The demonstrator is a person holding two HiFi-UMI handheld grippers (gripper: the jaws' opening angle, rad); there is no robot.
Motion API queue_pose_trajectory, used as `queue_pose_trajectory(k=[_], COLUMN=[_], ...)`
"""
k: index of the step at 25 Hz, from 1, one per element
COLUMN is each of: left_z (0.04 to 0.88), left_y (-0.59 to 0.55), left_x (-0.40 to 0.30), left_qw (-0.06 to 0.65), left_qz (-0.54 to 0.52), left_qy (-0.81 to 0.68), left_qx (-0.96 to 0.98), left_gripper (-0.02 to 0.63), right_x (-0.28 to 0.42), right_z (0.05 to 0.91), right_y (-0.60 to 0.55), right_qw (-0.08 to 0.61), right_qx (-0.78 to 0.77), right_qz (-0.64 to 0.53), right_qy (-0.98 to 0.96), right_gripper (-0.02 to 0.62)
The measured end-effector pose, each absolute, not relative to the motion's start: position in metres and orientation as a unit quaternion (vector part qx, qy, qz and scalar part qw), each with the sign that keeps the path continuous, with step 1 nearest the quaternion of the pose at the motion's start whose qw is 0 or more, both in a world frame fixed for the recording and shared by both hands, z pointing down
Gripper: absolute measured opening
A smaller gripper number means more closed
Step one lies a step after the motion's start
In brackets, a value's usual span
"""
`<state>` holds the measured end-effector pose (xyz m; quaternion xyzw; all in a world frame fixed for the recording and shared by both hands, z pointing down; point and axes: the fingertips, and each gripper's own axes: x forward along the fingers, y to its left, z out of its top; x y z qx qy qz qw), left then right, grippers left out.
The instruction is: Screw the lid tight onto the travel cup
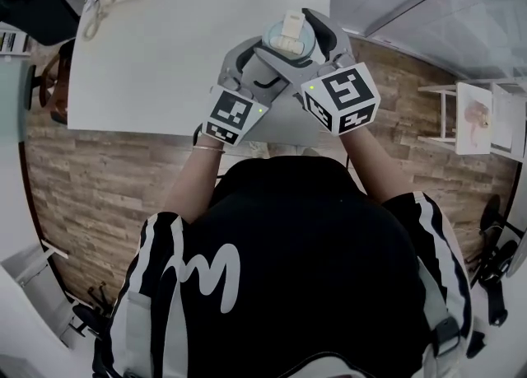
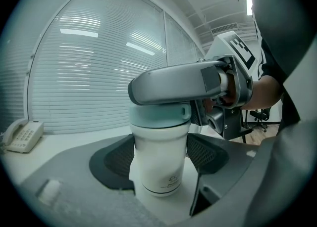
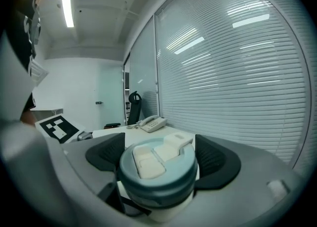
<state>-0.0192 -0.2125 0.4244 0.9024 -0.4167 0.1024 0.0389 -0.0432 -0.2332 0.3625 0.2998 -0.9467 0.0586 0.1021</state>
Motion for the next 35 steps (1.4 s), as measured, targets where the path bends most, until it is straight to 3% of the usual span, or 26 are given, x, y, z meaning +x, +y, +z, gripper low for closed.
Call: queue_pose_trajectory(k=[11, 16, 21, 25, 35], left_z=[0.426, 0.425, 0.425, 0.425, 0.426], left_y=[-0.214, -0.215, -0.215, -0.215, -0.215], left_x=[-0.019, -0.018, -0.016, -0.016, -0.015], left_qw=[0.044, 0.042, 0.039, 0.041, 0.046], left_qz=[0.098, 0.096, 0.097, 0.099, 0.109], left_qy=[-0.414, -0.403, -0.399, -0.399, -0.416], left_qx=[0.904, 0.909, 0.911, 0.911, 0.902], left_gripper=[0.341, 0.341, 0.341, 0.341, 0.341], right_x=[-0.04, -0.04, -0.026, -0.033, -0.049], right_z=[0.364, 0.351, 0.349, 0.347, 0.356], right_y=[-0.237, -0.218, -0.21, -0.207, -0.203], right_qw=[0.092, 0.064, 0.119, 0.128, 0.112], right_qx=[0.366, 0.19, -0.008, -0.113, -0.152], right_qz=[0.068, 0.057, -0.011, 0.001, -0.011], right_qy=[-0.923, -0.978, -0.993, -0.985, -0.982], right_gripper=[0.434, 0.47, 0.479, 0.477, 0.445])
